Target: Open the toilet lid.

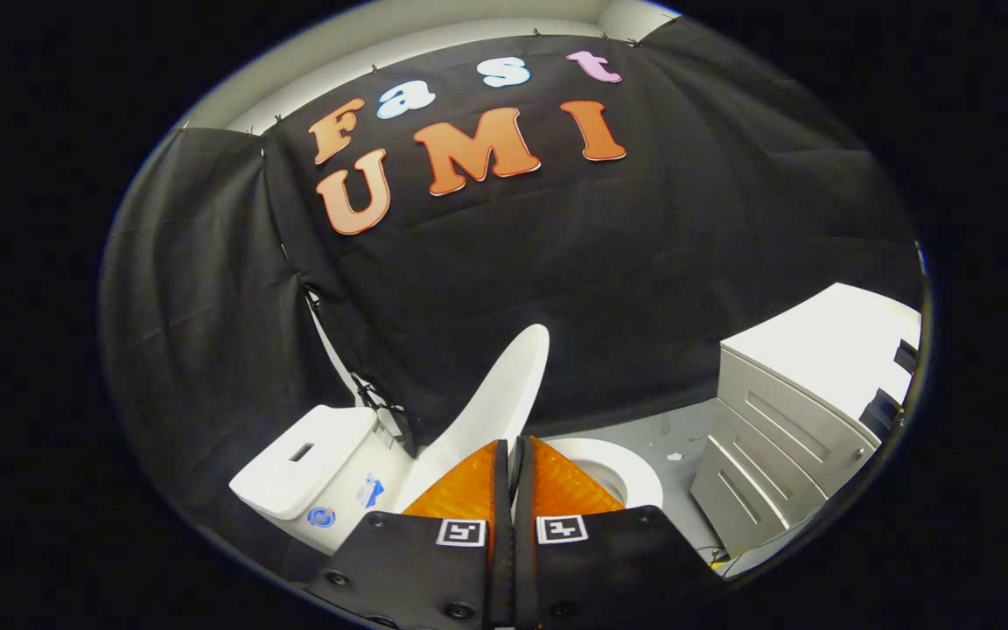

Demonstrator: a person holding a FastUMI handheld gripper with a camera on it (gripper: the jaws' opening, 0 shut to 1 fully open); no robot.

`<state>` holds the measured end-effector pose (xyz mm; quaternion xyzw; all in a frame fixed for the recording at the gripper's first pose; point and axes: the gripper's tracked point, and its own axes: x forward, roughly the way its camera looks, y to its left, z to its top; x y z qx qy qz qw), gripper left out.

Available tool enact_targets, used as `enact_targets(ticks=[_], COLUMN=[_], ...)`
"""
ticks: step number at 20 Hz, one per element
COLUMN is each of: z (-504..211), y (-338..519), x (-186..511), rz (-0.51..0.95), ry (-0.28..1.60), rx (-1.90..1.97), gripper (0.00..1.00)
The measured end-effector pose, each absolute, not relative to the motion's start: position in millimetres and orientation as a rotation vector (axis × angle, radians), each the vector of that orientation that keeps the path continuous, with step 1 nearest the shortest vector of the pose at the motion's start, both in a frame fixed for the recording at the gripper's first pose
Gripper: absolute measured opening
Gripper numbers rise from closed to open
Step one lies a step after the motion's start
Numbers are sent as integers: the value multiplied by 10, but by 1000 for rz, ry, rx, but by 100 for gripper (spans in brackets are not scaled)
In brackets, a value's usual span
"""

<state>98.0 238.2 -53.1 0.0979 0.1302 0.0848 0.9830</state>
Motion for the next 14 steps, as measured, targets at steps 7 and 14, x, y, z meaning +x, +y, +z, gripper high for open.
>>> enact_targets(ticks=[7,14], z=[-221,78], y=[2992,3900], x=[927,812], rz=[249,362], ry=[233,227], rx=[62,-76], gripper=[8,8])
